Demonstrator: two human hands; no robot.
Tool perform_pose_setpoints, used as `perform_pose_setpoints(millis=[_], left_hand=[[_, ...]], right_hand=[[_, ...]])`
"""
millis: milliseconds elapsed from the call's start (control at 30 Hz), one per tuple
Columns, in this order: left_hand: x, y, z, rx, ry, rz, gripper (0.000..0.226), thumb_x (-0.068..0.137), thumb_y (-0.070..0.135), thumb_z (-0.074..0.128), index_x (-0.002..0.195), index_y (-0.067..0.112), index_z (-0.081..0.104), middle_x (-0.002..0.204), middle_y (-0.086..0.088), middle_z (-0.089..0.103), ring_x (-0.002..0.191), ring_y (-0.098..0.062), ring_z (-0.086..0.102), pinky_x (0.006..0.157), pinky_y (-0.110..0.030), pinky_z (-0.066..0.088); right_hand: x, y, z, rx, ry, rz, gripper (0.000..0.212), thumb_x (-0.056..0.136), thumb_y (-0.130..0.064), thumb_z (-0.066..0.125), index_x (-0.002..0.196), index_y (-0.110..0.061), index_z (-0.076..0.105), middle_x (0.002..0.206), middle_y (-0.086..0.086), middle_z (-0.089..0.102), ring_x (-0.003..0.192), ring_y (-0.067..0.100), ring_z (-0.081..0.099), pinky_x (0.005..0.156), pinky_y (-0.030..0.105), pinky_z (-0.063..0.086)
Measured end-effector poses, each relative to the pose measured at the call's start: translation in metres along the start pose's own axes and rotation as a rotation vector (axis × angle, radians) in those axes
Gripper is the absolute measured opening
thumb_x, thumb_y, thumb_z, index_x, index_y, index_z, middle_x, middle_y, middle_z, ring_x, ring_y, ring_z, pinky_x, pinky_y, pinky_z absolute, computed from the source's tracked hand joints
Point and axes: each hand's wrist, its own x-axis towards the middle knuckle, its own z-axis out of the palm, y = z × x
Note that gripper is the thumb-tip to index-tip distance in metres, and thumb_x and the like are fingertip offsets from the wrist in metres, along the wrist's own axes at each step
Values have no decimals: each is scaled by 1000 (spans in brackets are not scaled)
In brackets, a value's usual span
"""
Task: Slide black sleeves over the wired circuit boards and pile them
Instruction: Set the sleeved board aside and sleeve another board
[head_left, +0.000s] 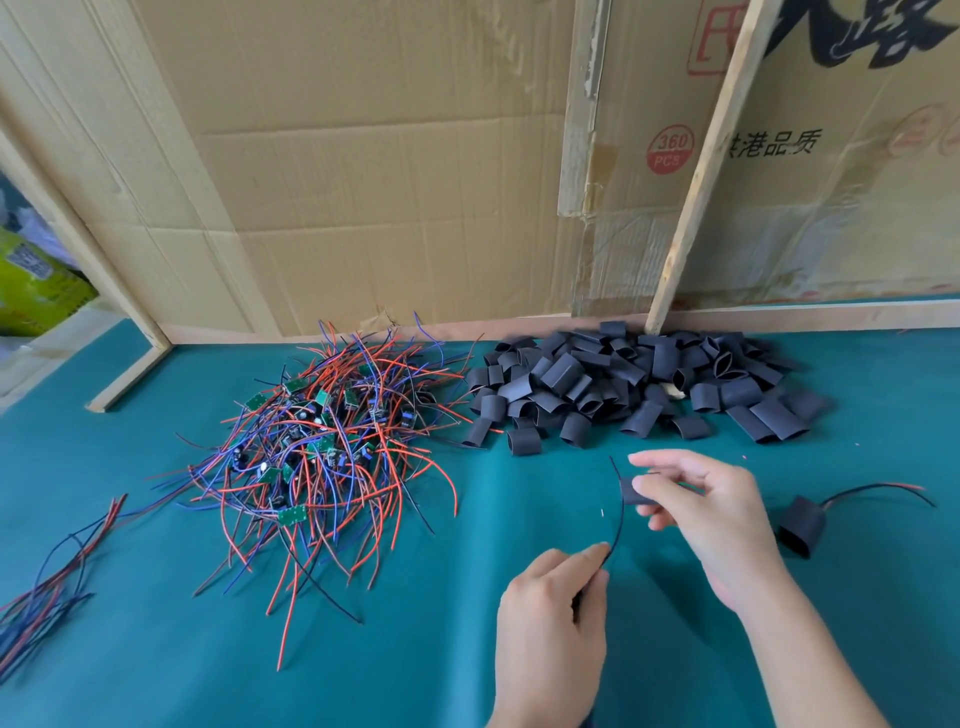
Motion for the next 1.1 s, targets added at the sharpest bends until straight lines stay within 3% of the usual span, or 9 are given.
perform_pose_setpoints(millis=[167, 333, 433, 567, 700, 833, 900, 1000, 1100], left_hand=[[-1, 0, 0, -16, 19, -15, 26, 93, 25, 64, 114, 34, 76, 76, 9, 63, 66, -8, 57, 66, -27, 50], [0, 0, 0, -30, 38, -38, 26, 94, 23, 64, 115, 33, 75, 76, 10, 61, 65, -7, 55, 63, -24, 48], [1, 0, -2, -39, 68, -55, 25, 92, 20, 64, 111, 32, 76, 75, 11, 62, 64, -7, 55, 62, -24, 48], [1, 0, -4, -179, 87, -136, 24, 88, 16, 60, 102, 30, 75, 76, 12, 64, 61, -11, 60, 62, -31, 52], [3, 2, -6, -231, 129, -207, 19, 89, 21, 57, 95, 29, 73, 60, 14, 51, 50, -6, 43, 52, -20, 39], [3, 1, -6, -226, 163, -266, 26, 103, 27, 53, 80, 32, 64, 64, -2, 58, 56, -21, 51, 58, -35, 44], [3, 3, -6, -221, 170, -273, 28, 105, 29, 51, 78, 35, 58, 65, -4, 59, 57, -22, 51, 59, -36, 44], [3, 2, -6, -211, 163, -281, 26, 104, 30, 53, 78, 26, 56, 63, -8, 57, 57, -26, 49, 59, -41, 44], [3, -1, -6, -219, 169, -285, 24, 104, 26, 54, 80, 24, 54, 62, -3, 60, 54, -19, 50, 56, -34, 43]], right_hand=[[-5, 0, 10, 12, -83, 29, 17, 85, -1, 76, 83, -17, 82, 79, 12, 76, 65, 15, 64, 62, 26, 52], [-8, -3, 17, 40, -171, 106, 13, 78, -17, 83, 88, -24, 80, 85, 13, 78, 61, 15, 58, 59, 28, 49], [-7, 1, 21, 62, -66, 119, 5, 86, -17, 81, 86, -17, 76, 79, 11, 76, 59, 16, 57, 58, 31, 47], [-10, 5, 31, 1, 43, 78, 18, 91, -28, 78, 85, -14, 69, 60, 1, 65, 53, 17, 58, 52, 31, 45], [-19, 4, 46, -176, -141, 12, 18, 93, -28, 75, 77, -26, 68, 64, 2, 70, 53, 14, 62, 47, 25, 45], [-24, -2, 48, -151, -274, 55, 17, 92, -25, 77, 81, -27, 65, 71, 8, 74, 53, 17, 61, 47, 26, 44], [-24, -5, 44, -121, -295, 58, 16, 89, -24, 79, 82, -25, 65, 74, 13, 75, 53, 17, 60, 46, 27, 44], [-25, -9, 44, -74, -326, 54, 13, 81, -29, 80, 81, -25, 68, 74, 14, 75, 54, 18, 61, 46, 27, 45], [-28, -6, 50, 45, -335, 53, 12, 82, -19, 87, 87, -23, 76, 81, 16, 77, 62, 21, 64, 55, 28, 51]])
